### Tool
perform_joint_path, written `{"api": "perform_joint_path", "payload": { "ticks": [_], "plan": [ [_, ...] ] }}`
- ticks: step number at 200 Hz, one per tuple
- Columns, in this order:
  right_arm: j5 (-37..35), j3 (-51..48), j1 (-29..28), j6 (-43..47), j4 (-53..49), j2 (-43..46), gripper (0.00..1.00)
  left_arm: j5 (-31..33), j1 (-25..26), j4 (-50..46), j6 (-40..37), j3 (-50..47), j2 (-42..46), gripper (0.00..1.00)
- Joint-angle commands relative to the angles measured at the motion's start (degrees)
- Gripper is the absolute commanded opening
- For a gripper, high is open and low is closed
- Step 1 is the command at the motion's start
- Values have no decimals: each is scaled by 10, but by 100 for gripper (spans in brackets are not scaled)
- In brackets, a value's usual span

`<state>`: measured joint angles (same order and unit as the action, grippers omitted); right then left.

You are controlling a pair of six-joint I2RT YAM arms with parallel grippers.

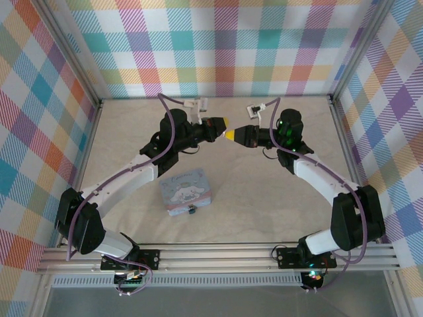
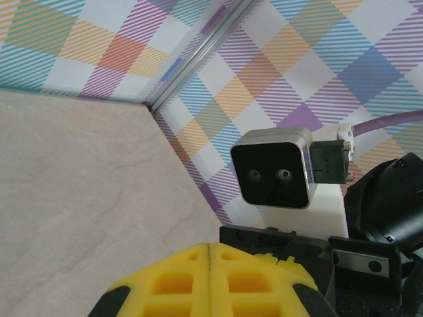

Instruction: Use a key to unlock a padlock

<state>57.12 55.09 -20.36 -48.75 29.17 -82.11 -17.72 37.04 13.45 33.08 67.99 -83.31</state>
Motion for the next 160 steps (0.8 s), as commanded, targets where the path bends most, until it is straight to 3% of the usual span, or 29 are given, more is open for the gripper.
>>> {"api": "perform_joint_path", "payload": {
  "ticks": [1,21,39,80,117,160],
  "plan": [
    [-14,11,-4,42,-45,18,2,15,1,0,-11,1,14,14],
    [-22,12,-4,67,-77,27,1,30,-4,-20,-21,0,29,24],
    [-30,13,-3,92,-111,35,1,47,-9,-51,-29,1,45,50],
    [-60,24,-4,173,-215,56,1,145,-24,-223,-56,2,107,74],
    [-84,31,-4,221,-275,70,1,250,-54,-431,-16,-14,163,84],
    [-93,33,-3,235,-290,74,1,210,-136,-563,83,-89,227,89]
  ]
}}
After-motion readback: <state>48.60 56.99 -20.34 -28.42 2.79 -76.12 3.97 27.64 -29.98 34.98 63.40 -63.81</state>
